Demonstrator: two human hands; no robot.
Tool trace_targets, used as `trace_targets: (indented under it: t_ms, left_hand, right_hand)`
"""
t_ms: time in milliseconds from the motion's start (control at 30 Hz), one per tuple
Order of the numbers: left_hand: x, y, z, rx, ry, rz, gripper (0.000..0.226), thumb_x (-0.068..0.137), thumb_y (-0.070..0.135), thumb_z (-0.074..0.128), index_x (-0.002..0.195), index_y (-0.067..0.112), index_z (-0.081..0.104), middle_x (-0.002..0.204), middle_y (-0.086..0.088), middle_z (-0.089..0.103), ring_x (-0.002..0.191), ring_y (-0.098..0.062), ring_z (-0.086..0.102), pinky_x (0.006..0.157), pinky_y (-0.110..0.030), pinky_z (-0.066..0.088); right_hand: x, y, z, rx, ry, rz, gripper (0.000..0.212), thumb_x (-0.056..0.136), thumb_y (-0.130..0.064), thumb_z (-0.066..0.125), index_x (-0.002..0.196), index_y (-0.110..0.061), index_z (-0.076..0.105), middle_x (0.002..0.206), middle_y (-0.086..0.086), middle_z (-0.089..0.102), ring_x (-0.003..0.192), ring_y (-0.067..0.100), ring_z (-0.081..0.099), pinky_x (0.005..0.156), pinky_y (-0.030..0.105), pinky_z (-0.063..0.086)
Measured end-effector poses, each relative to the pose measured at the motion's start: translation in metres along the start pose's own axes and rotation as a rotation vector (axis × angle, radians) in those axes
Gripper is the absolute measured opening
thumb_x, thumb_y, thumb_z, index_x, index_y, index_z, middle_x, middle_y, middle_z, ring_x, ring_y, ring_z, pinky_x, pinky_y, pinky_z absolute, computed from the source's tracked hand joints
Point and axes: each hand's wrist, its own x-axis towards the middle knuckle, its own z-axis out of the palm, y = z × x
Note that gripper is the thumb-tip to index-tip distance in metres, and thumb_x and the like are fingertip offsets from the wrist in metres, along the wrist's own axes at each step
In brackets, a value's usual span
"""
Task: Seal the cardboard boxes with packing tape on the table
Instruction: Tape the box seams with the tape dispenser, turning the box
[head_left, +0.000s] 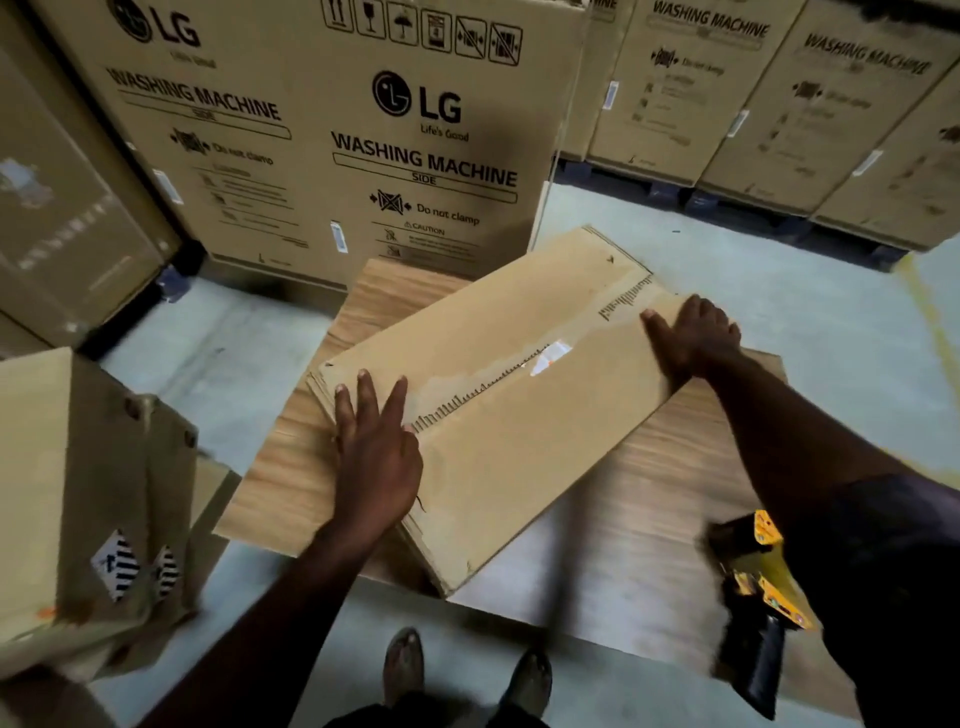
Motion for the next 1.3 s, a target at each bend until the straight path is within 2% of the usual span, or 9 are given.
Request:
trace_targets:
  t_ms: [100,333,567,833,933,1000,1133,1200,1300]
  left_hand:
    - [-0.002,-0.002,0.002,-0.057,0.050,0.007,0.058,0.100,0.018,0.041,0.157,0.025,0.032,0.168,-0.009,0.005,0.154,-0.031,-0.008,0.124,-0.044,0.002]
    - [0.042,-0.001,-0.007,-0.046,0.016,0.023,0.061,0.098,0.055,0.022,0.151,0.032,0.043,0.166,-0.002,0.021,0.154,-0.025,0.006,0.123,-0.042,0.010]
    - [0.123,-0.001,-0.004,-0.021,-0.130,0.242,0.042,0.106,0.032,0.047,0.148,0.034,0.047,0.163,0.004,0.029,0.153,-0.020,0.014,0.119,-0.040,0.015]
    - [0.182,0.019,0.005,0.018,-0.271,0.461,0.040,0.108,0.025,0.040,0.147,0.032,0.045,0.163,0.001,0.030,0.152,-0.023,0.016,0.116,-0.033,0.011]
    - [0.194,0.024,0.008,0.021,-0.294,0.522,0.038,0.108,0.025,0.041,0.142,0.042,0.042,0.160,0.003,0.033,0.152,-0.024,0.019,0.116,-0.035,0.014]
    - [0.197,0.028,0.009,0.020,-0.265,0.523,0.036,0.107,0.025,0.045,0.139,0.042,0.044,0.156,0.003,0.039,0.149,-0.025,0.026,0.115,-0.036,0.020]
    - [0.196,0.022,0.011,0.088,-0.051,0.424,0.037,0.103,0.037,0.049,0.133,0.017,0.059,0.142,-0.015,0.053,0.131,-0.034,0.045,0.110,-0.049,0.036]
    - [0.189,0.023,0.011,0.101,-0.018,0.309,0.048,0.103,0.046,0.044,0.137,0.014,0.054,0.137,-0.019,0.053,0.126,-0.037,0.047,0.104,-0.054,0.041]
    - [0.178,0.031,0.014,0.069,-0.069,0.147,0.048,0.104,0.048,0.043,0.145,0.022,0.043,0.137,-0.022,0.054,0.124,-0.042,0.050,0.096,-0.051,0.042]
  right_hand:
    - [0.008,0.008,0.001,0.030,0.057,-0.007,0.096,0.093,-0.078,0.028,0.149,0.000,0.032,0.151,0.028,0.038,0.137,0.043,0.038,0.113,0.052,0.031]
    - [-0.035,0.030,0.019,0.211,0.253,0.111,0.083,0.093,-0.073,0.039,0.134,-0.001,0.045,0.138,0.024,0.049,0.130,0.041,0.043,0.107,0.053,0.031]
    - [-0.106,0.056,0.037,0.296,0.364,0.412,0.083,0.090,-0.069,0.047,0.134,0.001,0.045,0.137,0.024,0.050,0.130,0.041,0.041,0.105,0.053,0.030]
    - [-0.152,0.062,0.041,0.338,0.360,0.560,0.085,0.091,-0.068,0.049,0.140,0.001,0.040,0.138,0.022,0.047,0.129,0.039,0.039,0.103,0.050,0.029]
    - [-0.162,0.065,0.045,0.350,0.341,0.574,0.088,0.090,-0.069,0.050,0.142,0.000,0.038,0.140,0.021,0.046,0.131,0.038,0.038,0.105,0.049,0.027]
    - [-0.168,0.068,0.044,0.351,0.329,0.565,0.088,0.090,-0.070,0.051,0.142,0.000,0.038,0.141,0.021,0.045,0.132,0.038,0.037,0.106,0.048,0.027]
    - [-0.169,0.085,0.042,0.387,0.281,0.473,0.081,0.090,-0.068,0.055,0.135,-0.001,0.047,0.134,0.022,0.049,0.127,0.041,0.042,0.103,0.048,0.035]
    - [-0.168,0.108,0.042,0.582,0.258,0.449,0.069,0.090,-0.063,0.061,0.128,-0.006,0.058,0.124,0.019,0.058,0.118,0.038,0.053,0.098,0.045,0.046]
    - [-0.180,0.151,0.041,1.283,0.126,0.520,0.035,0.099,-0.036,0.059,0.119,-0.008,0.067,0.113,0.013,0.071,0.104,0.031,0.067,0.084,0.039,0.054]
